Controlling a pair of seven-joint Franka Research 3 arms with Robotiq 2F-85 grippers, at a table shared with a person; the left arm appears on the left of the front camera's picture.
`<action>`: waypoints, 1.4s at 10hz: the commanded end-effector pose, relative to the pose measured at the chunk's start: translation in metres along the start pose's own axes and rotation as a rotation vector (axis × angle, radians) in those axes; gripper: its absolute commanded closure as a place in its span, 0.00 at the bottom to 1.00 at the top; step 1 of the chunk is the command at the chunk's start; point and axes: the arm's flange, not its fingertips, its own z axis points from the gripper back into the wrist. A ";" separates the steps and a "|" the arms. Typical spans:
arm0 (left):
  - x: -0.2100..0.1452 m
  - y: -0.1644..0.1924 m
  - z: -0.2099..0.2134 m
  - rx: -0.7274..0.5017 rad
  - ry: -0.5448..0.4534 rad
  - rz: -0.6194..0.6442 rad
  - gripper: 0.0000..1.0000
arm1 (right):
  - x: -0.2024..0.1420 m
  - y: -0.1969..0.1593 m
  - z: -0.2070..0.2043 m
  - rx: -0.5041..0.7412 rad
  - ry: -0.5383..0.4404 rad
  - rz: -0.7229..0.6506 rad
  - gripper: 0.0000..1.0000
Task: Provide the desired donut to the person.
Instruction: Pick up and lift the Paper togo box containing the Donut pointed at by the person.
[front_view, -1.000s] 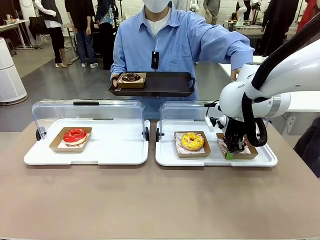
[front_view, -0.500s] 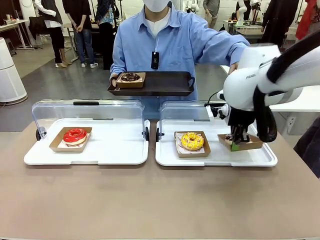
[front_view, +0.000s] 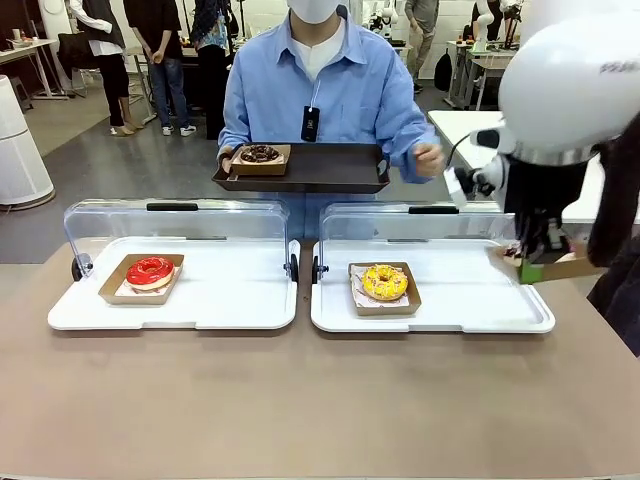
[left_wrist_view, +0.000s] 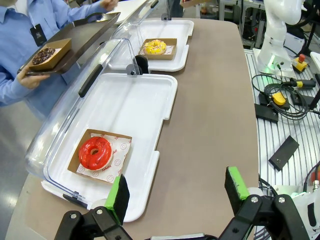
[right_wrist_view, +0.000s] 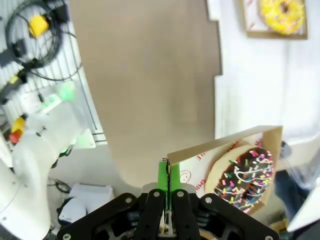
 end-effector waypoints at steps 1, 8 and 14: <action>0.001 0.000 0.001 0.011 -0.006 0.013 0.00 | -0.009 0.009 0.042 -0.078 0.008 -0.053 1.00; 0.001 0.000 0.001 0.011 -0.006 0.013 0.00 | -0.023 0.016 0.103 -0.168 -0.081 -0.043 1.00; 0.001 0.000 0.001 0.011 -0.006 0.013 0.00 | -0.023 0.016 0.103 -0.168 -0.081 -0.043 1.00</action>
